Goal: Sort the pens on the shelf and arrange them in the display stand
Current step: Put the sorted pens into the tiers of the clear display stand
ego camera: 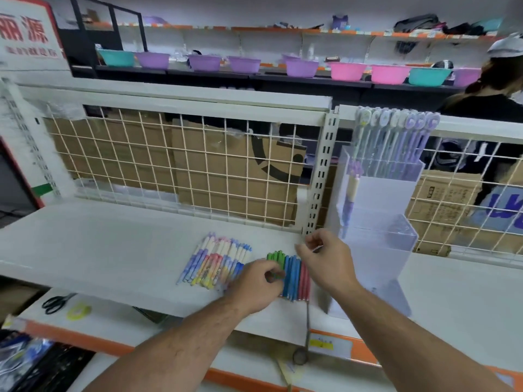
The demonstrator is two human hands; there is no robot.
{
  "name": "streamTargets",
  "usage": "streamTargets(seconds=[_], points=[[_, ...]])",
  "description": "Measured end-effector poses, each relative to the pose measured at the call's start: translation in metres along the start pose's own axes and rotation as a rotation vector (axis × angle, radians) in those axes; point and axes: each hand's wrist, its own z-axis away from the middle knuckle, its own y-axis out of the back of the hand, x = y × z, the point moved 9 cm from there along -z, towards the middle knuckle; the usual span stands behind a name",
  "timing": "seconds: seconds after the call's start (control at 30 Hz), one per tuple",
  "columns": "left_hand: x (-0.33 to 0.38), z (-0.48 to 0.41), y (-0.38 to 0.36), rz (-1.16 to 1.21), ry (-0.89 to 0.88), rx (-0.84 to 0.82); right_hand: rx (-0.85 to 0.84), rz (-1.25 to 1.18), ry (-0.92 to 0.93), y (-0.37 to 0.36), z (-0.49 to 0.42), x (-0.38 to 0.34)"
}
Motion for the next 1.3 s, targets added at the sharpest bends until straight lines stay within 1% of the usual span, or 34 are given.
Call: streamTargets(seconds=[0.17,0.27,0.37,0.43,0.57,0.67,0.87,1.1,1.3], points=[[-0.064,0.009,0.085,-0.044,0.046,0.137,-0.071,0.025,0.012,-0.088,0.019,-0.021],[-0.097,0.011,0.126,-0.1,0.062,0.223,-0.089,0.098,0.051,-0.136,0.028,-0.027],[-0.125,0.01,0.151,-0.17,0.06,0.239,-0.048,0.19,0.063,-0.165,0.033,-0.029],[-0.14,0.008,0.157,-0.205,0.091,0.242,-0.034,0.256,0.049,-0.177,0.036,-0.026],[-0.15,0.006,0.156,-0.307,0.151,0.296,0.023,0.274,0.056,-0.181,0.04,-0.02],[-0.151,0.004,0.156,-0.397,0.158,0.342,-0.003,0.297,0.071,-0.185,0.043,-0.019],[-0.156,0.003,0.157,-0.455,0.15,0.381,0.007,0.279,0.026,-0.185,0.042,-0.014],[-0.158,0.004,0.156,-0.653,0.22,0.371,0.001,0.294,0.041,-0.187,0.043,-0.015],[-0.16,0.002,0.156,-0.674,0.248,0.354,-0.015,0.305,0.031,-0.188,0.042,-0.013]])
